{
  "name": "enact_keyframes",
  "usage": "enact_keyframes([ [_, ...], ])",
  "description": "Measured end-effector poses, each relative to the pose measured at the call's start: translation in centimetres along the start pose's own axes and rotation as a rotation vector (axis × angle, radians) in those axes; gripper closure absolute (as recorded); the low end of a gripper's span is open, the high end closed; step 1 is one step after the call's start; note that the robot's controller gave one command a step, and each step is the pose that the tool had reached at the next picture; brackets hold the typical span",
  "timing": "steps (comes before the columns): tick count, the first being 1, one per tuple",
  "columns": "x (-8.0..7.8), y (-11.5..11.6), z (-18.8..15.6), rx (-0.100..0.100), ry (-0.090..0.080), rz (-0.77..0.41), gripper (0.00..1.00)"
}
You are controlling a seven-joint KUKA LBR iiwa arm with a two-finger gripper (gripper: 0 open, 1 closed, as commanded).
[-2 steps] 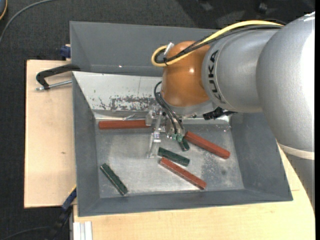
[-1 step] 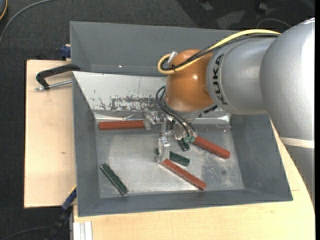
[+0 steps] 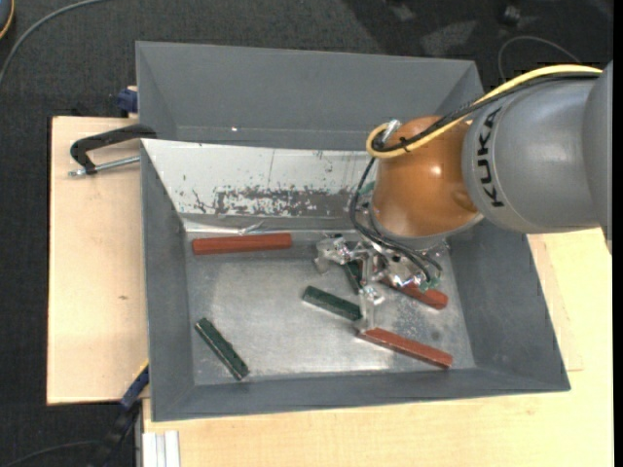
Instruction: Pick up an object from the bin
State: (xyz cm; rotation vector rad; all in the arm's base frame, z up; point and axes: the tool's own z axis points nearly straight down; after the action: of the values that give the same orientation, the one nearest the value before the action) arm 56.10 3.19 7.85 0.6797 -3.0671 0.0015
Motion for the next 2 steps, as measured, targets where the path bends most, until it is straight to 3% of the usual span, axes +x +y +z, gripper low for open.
enact_keyframes([
  [1, 9.1, -3.4, -0.4, -0.001, 0.003, -0.435, 0.00],
  [2, 2.8, -1.3, 0.7, 0.001, -0.010, -0.743, 0.00],
])
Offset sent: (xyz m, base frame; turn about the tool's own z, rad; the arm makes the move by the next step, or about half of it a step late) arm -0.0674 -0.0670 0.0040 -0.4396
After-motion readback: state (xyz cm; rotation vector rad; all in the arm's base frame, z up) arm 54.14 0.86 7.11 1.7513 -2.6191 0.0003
